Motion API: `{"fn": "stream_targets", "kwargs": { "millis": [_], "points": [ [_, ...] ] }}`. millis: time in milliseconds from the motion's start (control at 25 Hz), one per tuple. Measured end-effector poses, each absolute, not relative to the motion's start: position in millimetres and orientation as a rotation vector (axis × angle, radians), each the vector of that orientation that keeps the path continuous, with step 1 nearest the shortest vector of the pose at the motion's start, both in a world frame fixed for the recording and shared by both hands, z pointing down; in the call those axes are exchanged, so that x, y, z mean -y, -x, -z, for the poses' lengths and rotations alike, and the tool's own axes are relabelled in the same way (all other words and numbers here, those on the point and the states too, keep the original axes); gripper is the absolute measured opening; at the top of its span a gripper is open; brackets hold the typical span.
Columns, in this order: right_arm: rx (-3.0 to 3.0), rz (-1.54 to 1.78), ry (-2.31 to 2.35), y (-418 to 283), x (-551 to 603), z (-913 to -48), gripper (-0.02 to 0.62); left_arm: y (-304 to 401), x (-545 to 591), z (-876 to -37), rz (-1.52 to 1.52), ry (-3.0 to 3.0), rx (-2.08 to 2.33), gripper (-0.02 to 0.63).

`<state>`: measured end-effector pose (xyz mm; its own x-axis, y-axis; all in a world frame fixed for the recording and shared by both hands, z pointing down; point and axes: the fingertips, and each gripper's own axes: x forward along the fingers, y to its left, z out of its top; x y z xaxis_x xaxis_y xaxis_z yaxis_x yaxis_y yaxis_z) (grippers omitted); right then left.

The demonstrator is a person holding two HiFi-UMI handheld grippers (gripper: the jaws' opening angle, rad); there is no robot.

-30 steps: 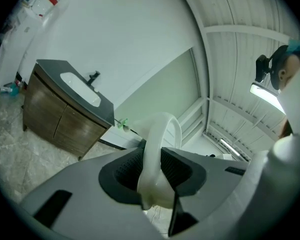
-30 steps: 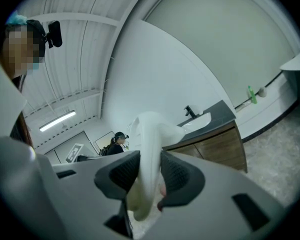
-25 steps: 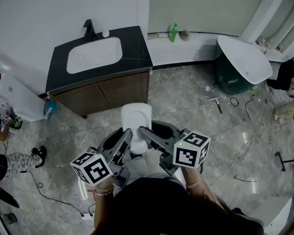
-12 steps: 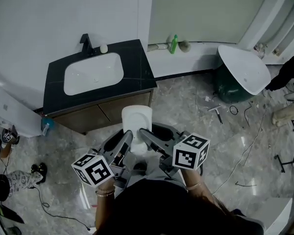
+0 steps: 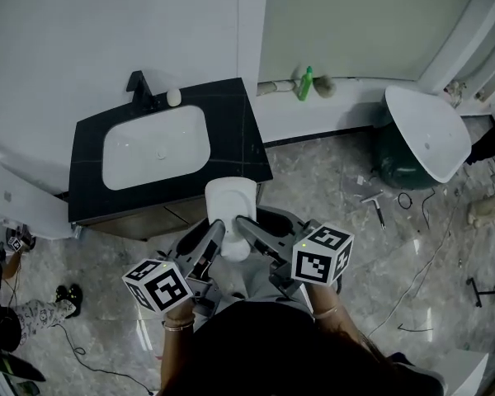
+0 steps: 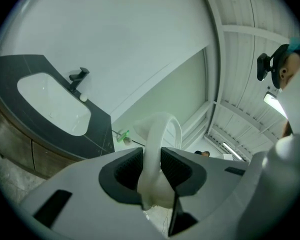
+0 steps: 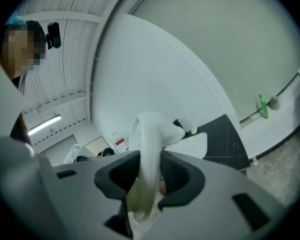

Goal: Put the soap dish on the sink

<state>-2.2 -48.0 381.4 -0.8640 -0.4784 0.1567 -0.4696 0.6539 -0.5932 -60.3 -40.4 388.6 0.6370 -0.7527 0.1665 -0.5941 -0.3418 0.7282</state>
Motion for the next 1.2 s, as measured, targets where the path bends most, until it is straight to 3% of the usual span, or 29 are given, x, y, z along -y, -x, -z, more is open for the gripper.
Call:
{"fn": "stream_targets", "kwargs": {
  "millis": [440, 1200],
  "points": [
    [-2.923, 1.021, 0.671, -10.0, 191.4, -371.5, 0.129, 45.9, 177.9, -378.7, 0.277, -2.022, 1.154, 0.118],
    [-2.934, 1.203, 0.826, 31.7, 361.0, -463.0, 0.129, 86.9, 350.3, -469.7, 0.051, -1.948, 1.112, 0.117]
  ]
}}
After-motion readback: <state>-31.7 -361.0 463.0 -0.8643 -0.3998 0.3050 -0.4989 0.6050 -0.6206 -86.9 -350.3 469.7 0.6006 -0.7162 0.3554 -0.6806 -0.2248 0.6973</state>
